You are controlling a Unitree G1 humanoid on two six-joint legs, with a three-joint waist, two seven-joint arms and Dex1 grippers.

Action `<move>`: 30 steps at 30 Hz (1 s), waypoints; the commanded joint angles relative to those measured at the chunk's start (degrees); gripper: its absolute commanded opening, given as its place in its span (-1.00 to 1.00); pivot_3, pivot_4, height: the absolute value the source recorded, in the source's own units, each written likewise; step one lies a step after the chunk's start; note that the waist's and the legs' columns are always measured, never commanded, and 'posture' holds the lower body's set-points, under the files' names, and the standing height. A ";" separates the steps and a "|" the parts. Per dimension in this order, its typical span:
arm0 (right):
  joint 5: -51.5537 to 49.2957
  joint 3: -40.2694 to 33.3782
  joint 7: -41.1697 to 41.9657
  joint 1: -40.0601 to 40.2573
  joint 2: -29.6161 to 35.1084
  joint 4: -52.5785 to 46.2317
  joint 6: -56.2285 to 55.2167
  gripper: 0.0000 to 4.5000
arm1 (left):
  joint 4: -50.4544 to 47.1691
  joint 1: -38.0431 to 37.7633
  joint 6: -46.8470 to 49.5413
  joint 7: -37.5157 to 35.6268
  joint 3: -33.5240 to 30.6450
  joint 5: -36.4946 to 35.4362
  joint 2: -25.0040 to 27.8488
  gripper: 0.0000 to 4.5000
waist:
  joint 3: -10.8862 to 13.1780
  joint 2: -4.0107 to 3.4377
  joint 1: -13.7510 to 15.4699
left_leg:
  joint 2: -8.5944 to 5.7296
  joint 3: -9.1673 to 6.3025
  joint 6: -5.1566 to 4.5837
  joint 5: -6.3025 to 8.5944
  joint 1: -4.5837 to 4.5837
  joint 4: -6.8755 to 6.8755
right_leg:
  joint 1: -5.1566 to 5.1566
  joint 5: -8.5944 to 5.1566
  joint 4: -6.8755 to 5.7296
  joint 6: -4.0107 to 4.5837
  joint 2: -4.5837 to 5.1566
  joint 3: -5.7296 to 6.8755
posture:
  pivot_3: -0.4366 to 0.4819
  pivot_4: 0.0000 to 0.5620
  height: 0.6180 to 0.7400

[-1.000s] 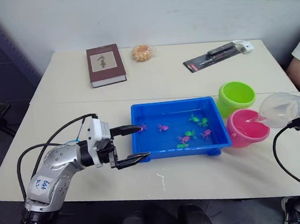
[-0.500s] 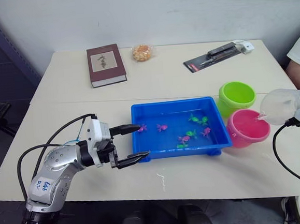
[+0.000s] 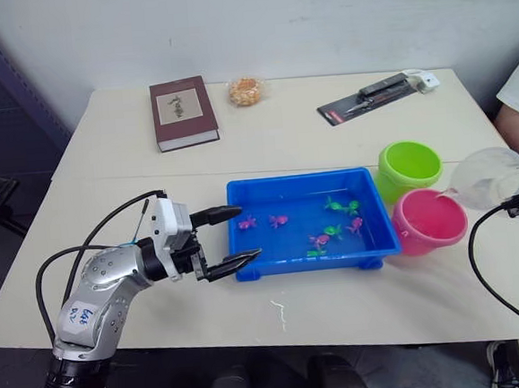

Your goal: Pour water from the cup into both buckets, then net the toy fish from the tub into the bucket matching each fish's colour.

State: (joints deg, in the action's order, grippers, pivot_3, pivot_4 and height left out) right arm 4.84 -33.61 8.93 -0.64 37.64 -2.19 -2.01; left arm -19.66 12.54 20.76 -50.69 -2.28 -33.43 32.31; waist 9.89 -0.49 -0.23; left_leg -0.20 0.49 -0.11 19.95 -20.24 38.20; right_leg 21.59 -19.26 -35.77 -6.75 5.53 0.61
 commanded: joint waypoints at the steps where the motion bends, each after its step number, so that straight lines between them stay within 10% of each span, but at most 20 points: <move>1: -10.32 -6.42 -0.04 -3.67 -1.11 -5.45 13.05 -0.97 | -0.97 0.34 -0.57 0.94 -1.53 -0.46 -0.37 1.00 | -0.01 -0.01 0.01 | -0.01 -0.01 0.00 0.00 -0.01 0.02 | 0.00 0.00 -0.02 0.00 0.01 0.00 | -0.05 -0.47 0.97; 7: -12.69 -3.96 -0.93 -12.31 3.21 -6.03 31.38 -0.97 | 0.55 3.17 0.01 4.15 -2.36 -1.04 -2.61 1.00 | 0.00 -0.01 -0.18 | -0.01 0.03 -0.02 -0.01 0.00 0.04 | 0.02 0.01 -0.08 -0.01 0.02 -0.04 | -0.05 -0.47 0.97; 30: 19.26 30.06 -9.91 -32.68 15.85 22.98 6.25 -0.97 | 0.27 5.77 0.19 10.41 -2.02 1.07 -7.19 1.00 | 0.01 0.01 -0.25 | -0.10 0.15 -0.03 -0.14 -1.05 0.39 | 1.06 0.10 -0.30 -0.17 0.02 0.37 | -0.05 -0.47 0.97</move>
State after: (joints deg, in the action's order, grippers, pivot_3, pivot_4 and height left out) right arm 21.80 -3.01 1.32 -31.41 51.56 21.28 5.98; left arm -16.97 18.58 21.13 -40.87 -3.36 -31.54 25.32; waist 9.90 -0.48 -0.49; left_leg -0.30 0.64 -0.14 19.81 -21.28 38.59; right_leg 22.65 -19.17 -36.07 -6.92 5.56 0.97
